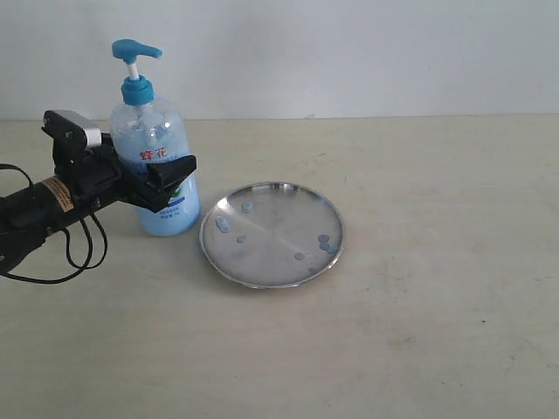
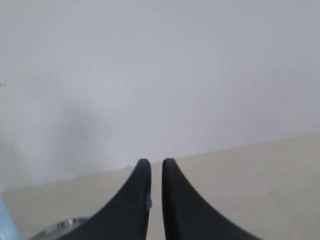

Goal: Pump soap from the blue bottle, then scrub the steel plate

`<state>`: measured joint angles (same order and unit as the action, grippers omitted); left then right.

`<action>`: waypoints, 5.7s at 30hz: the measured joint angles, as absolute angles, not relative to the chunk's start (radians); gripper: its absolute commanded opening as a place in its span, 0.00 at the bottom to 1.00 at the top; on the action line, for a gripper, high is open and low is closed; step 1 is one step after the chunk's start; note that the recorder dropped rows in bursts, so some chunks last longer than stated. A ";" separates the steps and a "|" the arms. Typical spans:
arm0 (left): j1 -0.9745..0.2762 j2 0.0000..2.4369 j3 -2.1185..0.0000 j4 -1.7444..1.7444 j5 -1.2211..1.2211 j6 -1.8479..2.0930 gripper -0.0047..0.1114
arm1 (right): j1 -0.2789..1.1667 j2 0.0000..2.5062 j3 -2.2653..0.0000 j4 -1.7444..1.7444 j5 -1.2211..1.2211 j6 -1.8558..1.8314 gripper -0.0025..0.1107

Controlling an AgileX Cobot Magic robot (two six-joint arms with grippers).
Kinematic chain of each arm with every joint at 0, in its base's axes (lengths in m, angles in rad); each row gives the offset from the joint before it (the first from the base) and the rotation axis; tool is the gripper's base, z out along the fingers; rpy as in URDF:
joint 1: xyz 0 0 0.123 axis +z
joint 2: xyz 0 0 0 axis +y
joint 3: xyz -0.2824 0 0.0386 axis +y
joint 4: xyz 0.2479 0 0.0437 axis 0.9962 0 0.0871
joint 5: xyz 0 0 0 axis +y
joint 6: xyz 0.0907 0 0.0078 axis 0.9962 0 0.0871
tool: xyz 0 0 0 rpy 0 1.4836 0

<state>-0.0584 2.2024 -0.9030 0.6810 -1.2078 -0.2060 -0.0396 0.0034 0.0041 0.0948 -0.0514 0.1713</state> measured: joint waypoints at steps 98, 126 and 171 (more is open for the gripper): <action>-0.102 2.145 -0.901 0.472 -1.076 -0.224 0.08 | 0.428 1.483 -1.244 -1.493 -0.268 1.022 0.02; -0.098 2.131 -0.903 0.658 -1.190 -0.296 0.98 | 0.428 1.154 -0.794 -1.486 0.074 1.087 0.02; 0.107 0.347 -0.461 0.522 0.146 -0.535 0.08 | 0.428 0.662 -0.589 -1.426 -0.035 1.367 0.02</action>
<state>0.1065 0.3469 -0.4607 0.5216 0.1464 -0.5345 0.4277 0.6618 -0.5885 -1.4256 -0.0348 1.3666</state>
